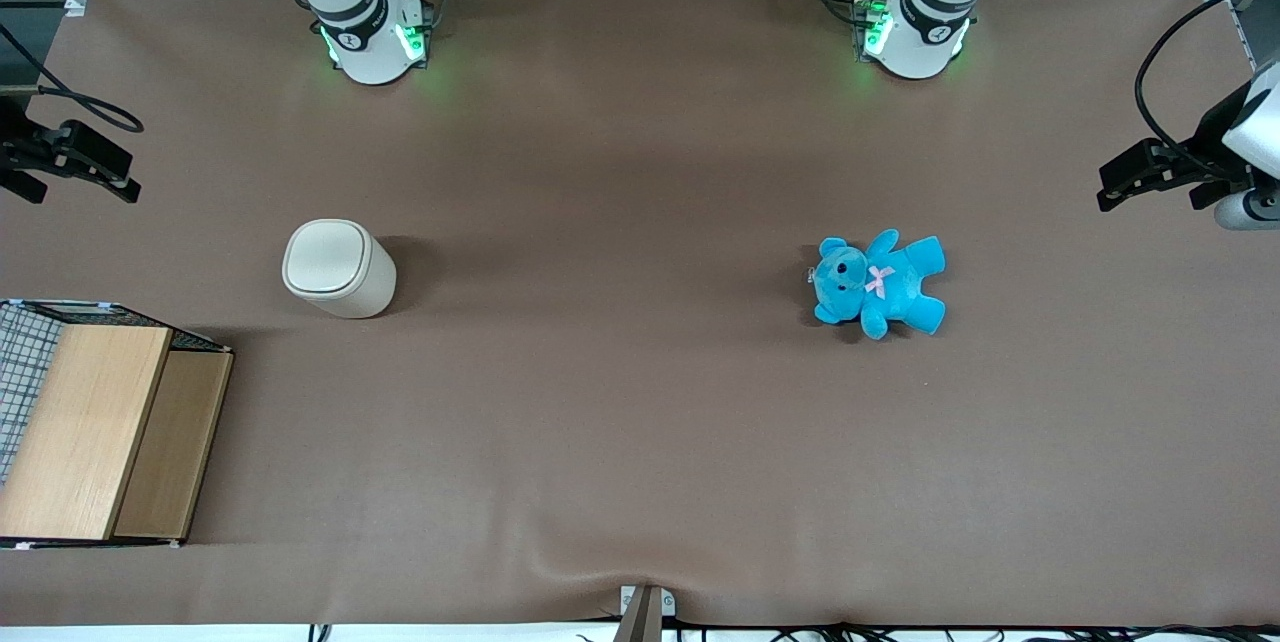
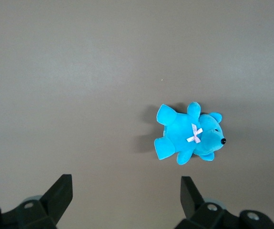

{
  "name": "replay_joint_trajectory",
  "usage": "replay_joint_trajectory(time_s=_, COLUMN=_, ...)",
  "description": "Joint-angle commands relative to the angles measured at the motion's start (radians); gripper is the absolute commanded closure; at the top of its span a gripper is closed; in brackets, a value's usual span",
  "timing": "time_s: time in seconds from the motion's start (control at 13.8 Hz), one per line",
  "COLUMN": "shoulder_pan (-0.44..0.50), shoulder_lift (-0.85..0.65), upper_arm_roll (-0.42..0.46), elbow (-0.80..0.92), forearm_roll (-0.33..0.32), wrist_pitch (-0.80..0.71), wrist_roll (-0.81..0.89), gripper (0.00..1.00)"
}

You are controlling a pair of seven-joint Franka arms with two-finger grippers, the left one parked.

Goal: Open trash can with right arm

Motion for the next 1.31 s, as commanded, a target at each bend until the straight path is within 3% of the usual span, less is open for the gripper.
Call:
replay_joint_trajectory(time_s=0.0, shoulder_pan=-0.017, shoulder_lift=-0.006, upper_arm_roll=0.012, elbow=0.002, forearm_roll=0.014, wrist_pitch=-0.008, wrist_roll=0.010, gripper=0.00)
replay_joint_trajectory(time_s=1.23, shoulder_pan=-0.008, shoulder_lift=0.086, upper_arm_roll=0.012, elbow=-0.050, forearm_roll=0.008, wrist_pitch=-0.031, wrist_roll=0.013, gripper=0.00)
